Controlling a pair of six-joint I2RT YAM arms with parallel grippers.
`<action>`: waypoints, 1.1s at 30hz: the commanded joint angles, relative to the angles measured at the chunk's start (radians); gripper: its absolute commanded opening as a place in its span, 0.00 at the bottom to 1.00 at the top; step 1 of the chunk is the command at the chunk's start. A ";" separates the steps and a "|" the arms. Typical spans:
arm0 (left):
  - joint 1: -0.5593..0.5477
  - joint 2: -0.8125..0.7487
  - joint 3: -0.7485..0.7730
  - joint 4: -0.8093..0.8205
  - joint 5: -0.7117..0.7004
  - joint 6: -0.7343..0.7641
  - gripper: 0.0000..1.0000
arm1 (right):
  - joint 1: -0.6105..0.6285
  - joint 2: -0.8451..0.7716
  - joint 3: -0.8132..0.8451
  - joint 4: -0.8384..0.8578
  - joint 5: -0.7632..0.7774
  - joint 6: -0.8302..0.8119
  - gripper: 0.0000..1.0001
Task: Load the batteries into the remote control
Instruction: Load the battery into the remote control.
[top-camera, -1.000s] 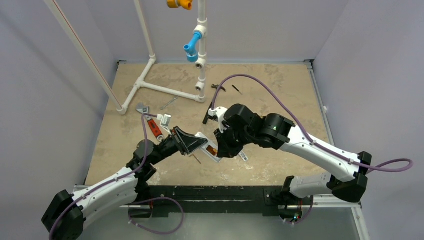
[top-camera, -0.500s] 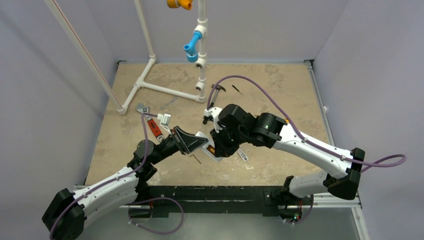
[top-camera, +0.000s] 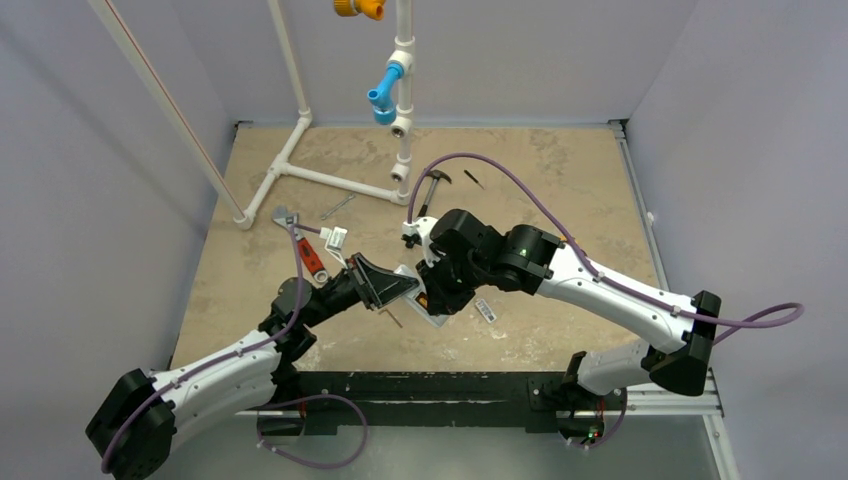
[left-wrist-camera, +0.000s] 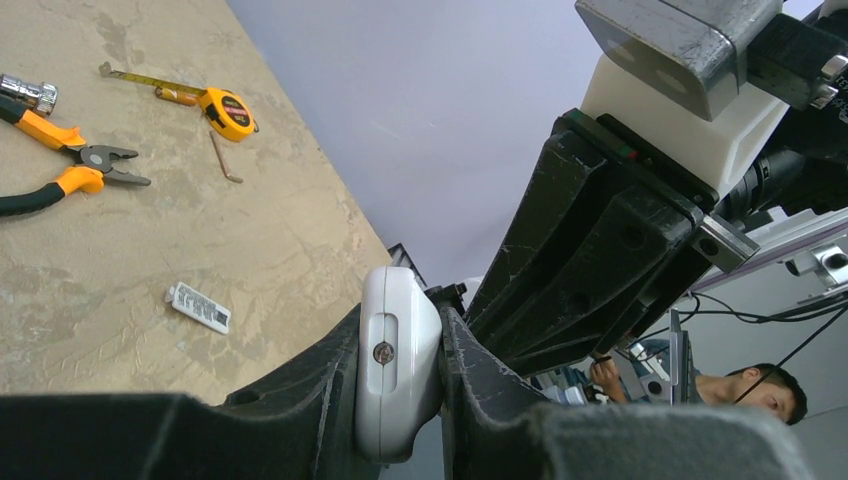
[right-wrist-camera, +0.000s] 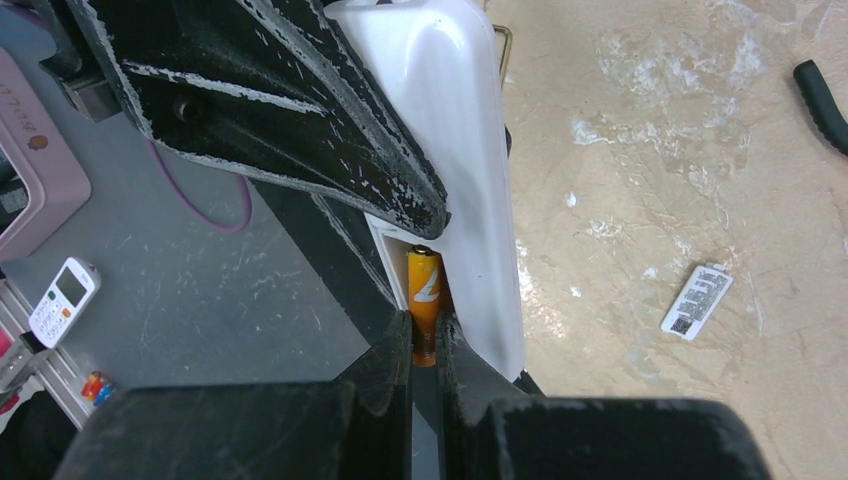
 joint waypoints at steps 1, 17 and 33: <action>-0.005 0.005 0.005 0.134 0.028 -0.029 0.00 | 0.005 0.004 0.016 0.021 0.017 -0.022 0.00; -0.003 0.070 -0.027 0.257 0.038 -0.071 0.00 | 0.004 -0.002 0.014 0.034 0.047 -0.049 0.21; -0.003 0.073 -0.038 0.252 0.035 -0.070 0.00 | 0.005 -0.028 0.027 0.020 0.112 -0.055 0.42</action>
